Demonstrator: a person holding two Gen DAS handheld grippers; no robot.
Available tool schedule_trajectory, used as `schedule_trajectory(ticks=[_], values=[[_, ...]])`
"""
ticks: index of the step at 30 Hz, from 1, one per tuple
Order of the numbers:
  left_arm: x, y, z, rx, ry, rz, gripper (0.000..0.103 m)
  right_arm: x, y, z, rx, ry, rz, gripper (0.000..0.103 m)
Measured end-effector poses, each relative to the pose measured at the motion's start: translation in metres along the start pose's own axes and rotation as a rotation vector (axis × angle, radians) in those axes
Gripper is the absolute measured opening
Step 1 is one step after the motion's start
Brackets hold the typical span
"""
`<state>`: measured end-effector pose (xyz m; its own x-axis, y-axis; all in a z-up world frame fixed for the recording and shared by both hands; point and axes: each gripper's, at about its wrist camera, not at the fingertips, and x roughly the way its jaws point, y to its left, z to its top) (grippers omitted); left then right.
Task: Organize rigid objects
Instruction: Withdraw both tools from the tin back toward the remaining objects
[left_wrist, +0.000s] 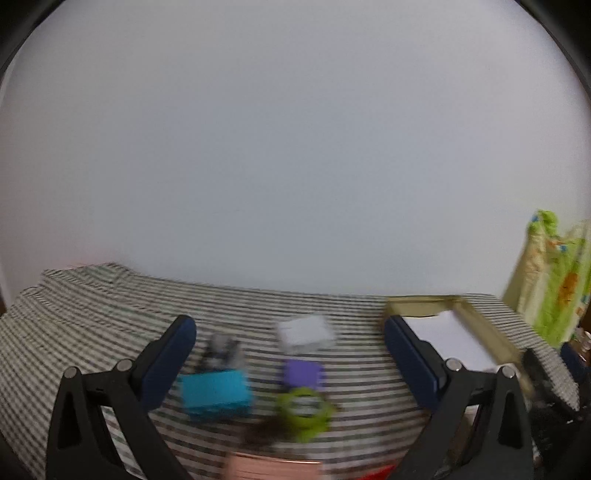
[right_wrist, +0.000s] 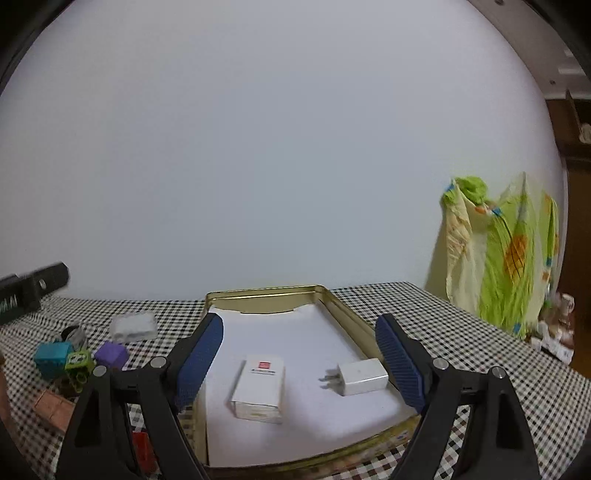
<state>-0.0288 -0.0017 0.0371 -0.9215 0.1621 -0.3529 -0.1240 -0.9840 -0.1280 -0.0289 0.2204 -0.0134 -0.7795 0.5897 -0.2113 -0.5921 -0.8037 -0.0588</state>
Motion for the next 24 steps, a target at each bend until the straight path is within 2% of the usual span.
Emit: schedule_trajectory(ticks=[4,10,14,16,18,21,24], values=[[0.008,0.03,-0.001,-0.009,0.041,0.056,0.103,0.001,-0.001,-0.003,0.025,0.028,0.032,0.086],[0.024,0.044,-0.009,0.043,0.171,0.033,0.103,-0.002,0.006,-0.005,0.026,0.053,0.143,0.086],[0.028,0.038,-0.018,0.141,0.205,0.009,0.103,-0.01,0.026,-0.008,-0.018,0.091,0.279,0.086],[0.029,0.034,-0.023,0.221,0.221,0.004,0.102,-0.014,0.037,-0.01,-0.043,0.121,0.34,0.086],[0.031,0.035,-0.028,0.259,0.269,-0.019,0.102,-0.016,0.046,-0.012,-0.051,0.153,0.4,0.086],[0.03,0.041,-0.032,0.236,0.343,-0.101,0.102,-0.014,0.06,-0.016,-0.079,0.22,0.44,0.086],[0.031,0.037,-0.036,0.238,0.383,-0.11,0.102,-0.004,0.072,-0.022,-0.094,0.323,0.444,0.086]])
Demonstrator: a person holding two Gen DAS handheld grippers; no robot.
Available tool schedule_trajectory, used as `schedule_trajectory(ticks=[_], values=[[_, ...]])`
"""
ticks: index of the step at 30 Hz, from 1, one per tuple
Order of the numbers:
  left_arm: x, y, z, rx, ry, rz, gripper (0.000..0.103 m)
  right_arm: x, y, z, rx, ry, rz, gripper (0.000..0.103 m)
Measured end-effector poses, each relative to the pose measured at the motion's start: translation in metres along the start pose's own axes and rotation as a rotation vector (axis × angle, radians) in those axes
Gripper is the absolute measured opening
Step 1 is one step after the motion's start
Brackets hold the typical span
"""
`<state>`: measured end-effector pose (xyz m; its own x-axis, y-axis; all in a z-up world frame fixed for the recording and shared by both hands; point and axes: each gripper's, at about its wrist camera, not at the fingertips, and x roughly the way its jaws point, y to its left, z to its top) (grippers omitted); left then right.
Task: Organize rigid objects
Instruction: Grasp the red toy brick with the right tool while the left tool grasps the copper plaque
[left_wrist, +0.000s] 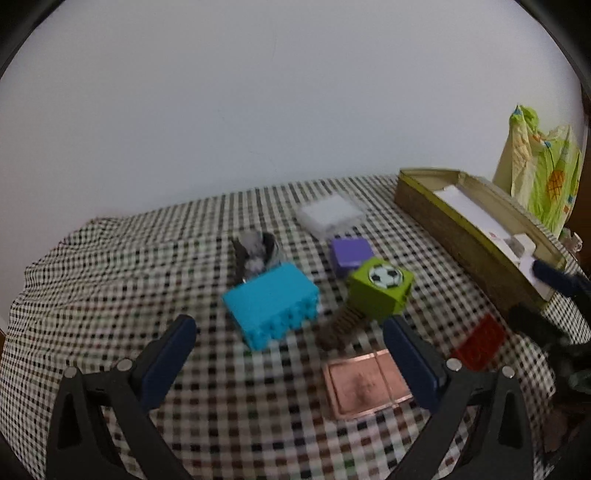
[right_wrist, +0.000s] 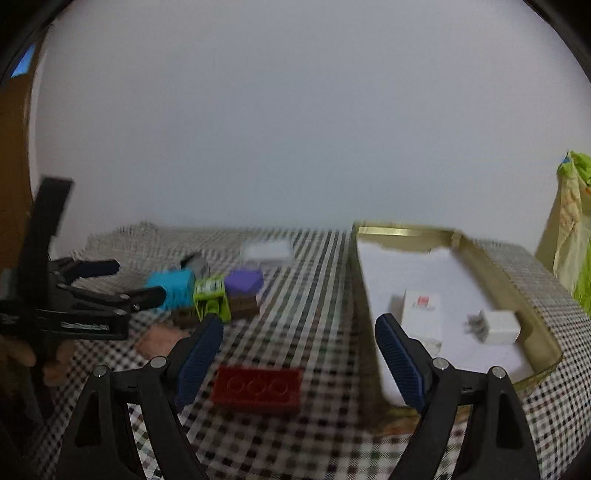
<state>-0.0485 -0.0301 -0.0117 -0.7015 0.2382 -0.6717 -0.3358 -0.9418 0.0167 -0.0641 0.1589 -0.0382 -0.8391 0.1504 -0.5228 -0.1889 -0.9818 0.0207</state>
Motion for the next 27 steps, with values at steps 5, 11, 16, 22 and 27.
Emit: schedule_trajectory(ticks=[5,11,16,22,27], values=[[0.0,-0.012,-0.003,0.036,0.02,-0.006,0.102,0.019,0.002,-0.007,0.02,0.15,0.029,0.086],[0.017,-0.014,-0.005,0.025,0.095,0.023,0.102,0.03,0.015,-0.014,-0.046,0.231,-0.03,0.086],[0.015,-0.007,-0.006,-0.02,0.1,-0.004,0.102,0.024,0.028,-0.014,-0.119,0.216,-0.089,0.086],[0.016,-0.008,-0.007,-0.015,0.104,0.002,0.102,0.024,0.015,-0.013,-0.058,0.223,-0.032,0.086],[0.017,-0.009,-0.007,-0.006,0.109,-0.007,0.102,0.034,0.021,-0.017,-0.051,0.293,0.068,0.086]])
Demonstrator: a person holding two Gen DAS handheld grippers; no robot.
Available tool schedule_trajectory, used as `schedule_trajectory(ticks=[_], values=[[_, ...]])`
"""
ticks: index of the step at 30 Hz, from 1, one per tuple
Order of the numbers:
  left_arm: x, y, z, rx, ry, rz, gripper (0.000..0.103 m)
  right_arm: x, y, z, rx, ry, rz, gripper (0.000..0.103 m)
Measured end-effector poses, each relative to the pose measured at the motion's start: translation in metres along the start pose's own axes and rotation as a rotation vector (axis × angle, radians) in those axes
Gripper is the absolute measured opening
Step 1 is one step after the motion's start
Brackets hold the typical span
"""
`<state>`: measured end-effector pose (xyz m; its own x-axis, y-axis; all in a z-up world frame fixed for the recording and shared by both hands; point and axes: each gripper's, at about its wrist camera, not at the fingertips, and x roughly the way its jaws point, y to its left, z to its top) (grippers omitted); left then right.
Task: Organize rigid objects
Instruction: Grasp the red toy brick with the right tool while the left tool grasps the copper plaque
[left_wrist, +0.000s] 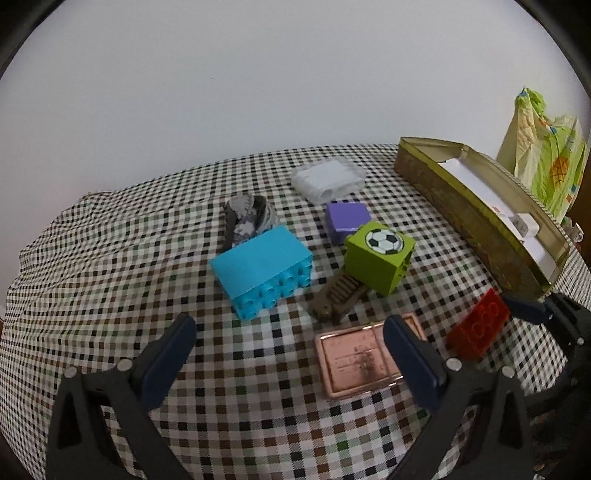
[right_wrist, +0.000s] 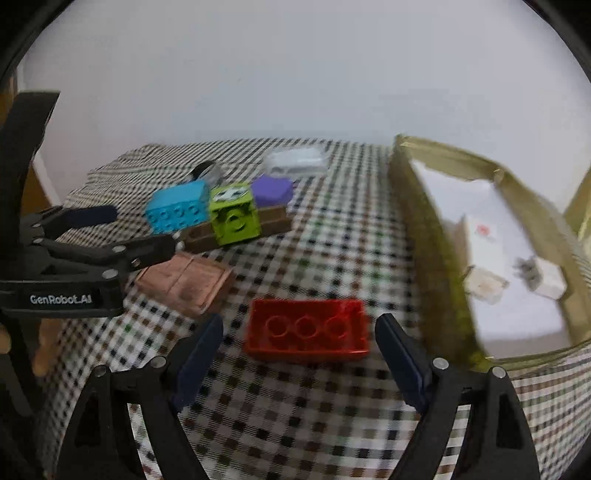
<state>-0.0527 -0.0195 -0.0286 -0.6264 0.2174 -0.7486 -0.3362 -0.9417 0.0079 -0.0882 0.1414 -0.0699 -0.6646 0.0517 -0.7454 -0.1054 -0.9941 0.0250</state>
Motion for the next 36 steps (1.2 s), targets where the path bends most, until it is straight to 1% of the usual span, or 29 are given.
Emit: schedule_trajectory(ticks=[2,3,4,5,6,9,10,12,13,14,16,17,19,21,22,23,24,26,31,34,36], values=[[0.0,0.0,-0.001,0.005,0.005,0.0,0.102,0.003,0.003,0.0,-0.009,0.015,-0.004,0.086],[0.001,-0.001,-0.001,0.008,0.007,-0.001,0.102,0.005,0.003,0.0,-0.007,0.023,-0.011,0.084],[0.002,-0.002,-0.001,0.012,0.01,-0.002,0.102,0.007,0.002,0.0,-0.002,0.037,-0.013,0.074],[0.001,-0.003,-0.001,0.016,0.01,-0.005,0.102,0.009,0.0,0.0,0.004,0.043,-0.021,0.068],[0.001,-0.003,-0.001,0.019,0.008,-0.008,0.102,0.007,-0.001,0.001,0.007,0.032,-0.021,0.066],[0.001,-0.005,-0.002,0.029,0.006,-0.029,0.102,0.002,-0.01,-0.001,0.04,0.012,0.02,0.066],[0.0,-0.006,-0.002,0.032,0.005,-0.042,0.102,-0.003,-0.011,-0.002,0.041,-0.014,0.026,0.066],[0.001,-0.009,-0.002,0.035,0.01,-0.078,0.102,-0.024,-0.017,-0.003,0.039,-0.126,0.025,0.066],[0.001,-0.012,-0.002,0.037,0.015,-0.106,0.102,-0.031,-0.02,-0.002,0.042,-0.167,0.019,0.066],[0.001,-0.015,-0.002,0.038,0.018,-0.125,0.102,-0.044,-0.024,-0.001,0.053,-0.24,0.013,0.066],[0.002,-0.023,-0.002,0.039,0.02,-0.155,0.102,-0.059,-0.03,0.002,0.063,-0.328,-0.013,0.066],[0.003,-0.028,-0.003,0.041,0.022,-0.152,0.102,-0.067,-0.033,0.005,0.05,-0.389,-0.059,0.066],[0.008,-0.035,-0.003,0.041,0.036,-0.13,0.102,-0.073,-0.037,0.013,0.022,-0.456,-0.134,0.066],[0.019,-0.042,-0.003,0.034,0.076,-0.097,0.101,-0.076,-0.042,0.015,0.01,-0.531,-0.202,0.066],[0.024,-0.044,-0.004,0.031,0.089,-0.079,0.097,-0.075,-0.044,0.015,0.02,-0.546,-0.215,0.066],[0.027,-0.045,-0.005,0.028,0.099,-0.063,0.091,-0.074,-0.047,0.013,0.041,-0.548,-0.218,0.066],[0.031,-0.045,-0.005,0.023,0.105,-0.051,0.09,-0.072,-0.05,0.013,0.057,-0.536,-0.208,0.066],[0.029,-0.047,-0.006,0.029,0.073,-0.047,0.081,-0.069,-0.054,0.013,0.076,-0.518,-0.19,0.066],[0.025,-0.047,-0.009,0.024,0.068,-0.053,0.081,-0.066,-0.049,0.014,0.033,-0.516,-0.214,0.066],[0.022,-0.046,-0.011,0.004,0.063,-0.046,0.081,-0.069,-0.052,0.014,0.042,-0.531,-0.217,0.066],[0.017,-0.042,-0.012,-0.009,0.045,-0.047,0.08,-0.071,-0.056,0.015,0.057,-0.542,-0.219,0.066]])
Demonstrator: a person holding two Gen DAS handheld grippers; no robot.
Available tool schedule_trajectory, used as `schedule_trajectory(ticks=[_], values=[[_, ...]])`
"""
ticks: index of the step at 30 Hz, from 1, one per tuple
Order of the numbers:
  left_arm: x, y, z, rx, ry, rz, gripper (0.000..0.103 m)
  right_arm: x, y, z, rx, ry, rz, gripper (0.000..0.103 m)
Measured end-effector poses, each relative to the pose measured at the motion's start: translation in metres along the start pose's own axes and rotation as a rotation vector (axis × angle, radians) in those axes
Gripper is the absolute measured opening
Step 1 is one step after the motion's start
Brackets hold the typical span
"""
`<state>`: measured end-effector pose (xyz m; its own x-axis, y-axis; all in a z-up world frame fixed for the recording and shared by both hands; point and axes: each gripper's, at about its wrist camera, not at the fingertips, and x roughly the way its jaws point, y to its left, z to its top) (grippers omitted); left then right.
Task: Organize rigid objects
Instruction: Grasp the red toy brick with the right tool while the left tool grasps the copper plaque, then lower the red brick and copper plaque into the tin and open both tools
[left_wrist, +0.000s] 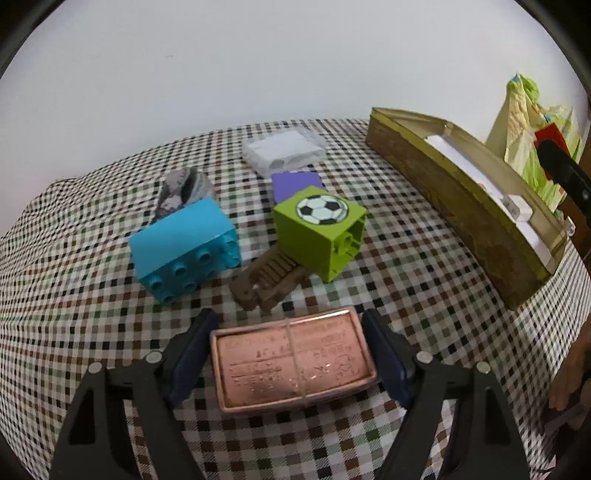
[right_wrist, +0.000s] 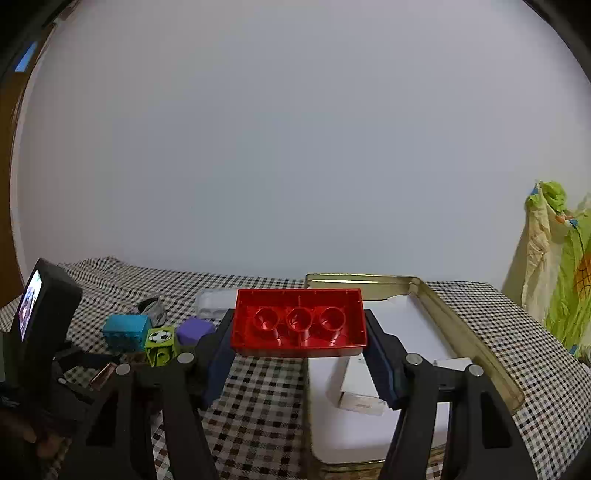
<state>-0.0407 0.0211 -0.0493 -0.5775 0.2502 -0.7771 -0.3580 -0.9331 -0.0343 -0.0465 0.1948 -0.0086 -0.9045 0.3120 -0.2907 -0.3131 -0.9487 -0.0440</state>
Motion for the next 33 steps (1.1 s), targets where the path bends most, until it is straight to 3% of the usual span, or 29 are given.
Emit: schedule_trajectory(ticks=[7,14,19,23,28,33], values=[[-0.027,-0.002,-0.002,-0.035,-0.138,-0.032,0.08,-0.004,-0.023,0.005,0.072,-0.011,-0.031,0.066],[-0.057,-0.021,0.006,-0.043,-0.281,-0.061,0.08,-0.002,-0.081,0.011,0.196,-0.018,-0.094,0.066],[-0.054,-0.047,0.033,-0.016,-0.317,-0.079,0.08,0.004,-0.128,0.012,0.2,-0.032,-0.188,0.066],[-0.046,-0.071,0.053,-0.013,-0.327,-0.111,0.08,0.014,-0.161,0.01,0.24,0.0,-0.209,0.066],[-0.031,-0.109,0.076,-0.008,-0.316,-0.155,0.08,0.023,-0.165,0.009,0.192,0.029,-0.225,0.066],[-0.014,-0.146,0.089,-0.002,-0.291,-0.171,0.08,0.044,-0.168,0.004,0.192,0.116,-0.181,0.066]])
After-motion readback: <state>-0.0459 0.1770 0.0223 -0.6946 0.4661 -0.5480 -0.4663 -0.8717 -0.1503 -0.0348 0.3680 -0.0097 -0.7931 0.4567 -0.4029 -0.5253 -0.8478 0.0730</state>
